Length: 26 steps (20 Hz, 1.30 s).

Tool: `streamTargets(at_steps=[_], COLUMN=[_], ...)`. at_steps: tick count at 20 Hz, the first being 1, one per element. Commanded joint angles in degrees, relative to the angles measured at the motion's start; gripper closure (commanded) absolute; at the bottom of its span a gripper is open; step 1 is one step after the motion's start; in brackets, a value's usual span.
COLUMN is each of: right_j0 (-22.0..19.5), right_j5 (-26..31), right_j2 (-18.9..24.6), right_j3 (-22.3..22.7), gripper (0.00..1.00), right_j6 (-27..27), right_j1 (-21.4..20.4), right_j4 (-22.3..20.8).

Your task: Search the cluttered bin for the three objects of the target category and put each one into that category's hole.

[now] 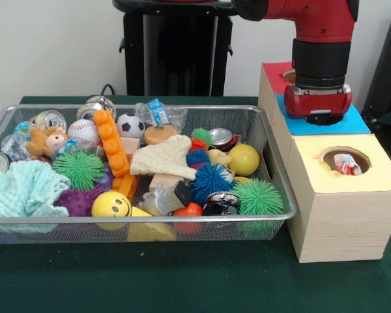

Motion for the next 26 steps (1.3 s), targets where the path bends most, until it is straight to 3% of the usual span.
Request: streamTargets(at_steps=[1, 4, 7, 16, 26], right_j0=[-4.36, -4.71, -2.8, -6.38, -11.43], right_j5=[-12.94, -12.8, -17.51, -10.84, 4.22], right_j2=[-4.99, -4.54, -7.24, -2.78, 3.91], right_j3=[-4.78, -4.6, -4.81, -4.54, 2.41], gripper=[1.0, 1.0, 1.0, 1.0, 1.0], right_j6=[9.51, 9.11, 11.36, 7.86, 4.39], right_j1=[11.37, 11.39, 11.67, 10.74, -2.03], right_j4=[-0.51, -0.3, 1.7, 0.47, 2.3])
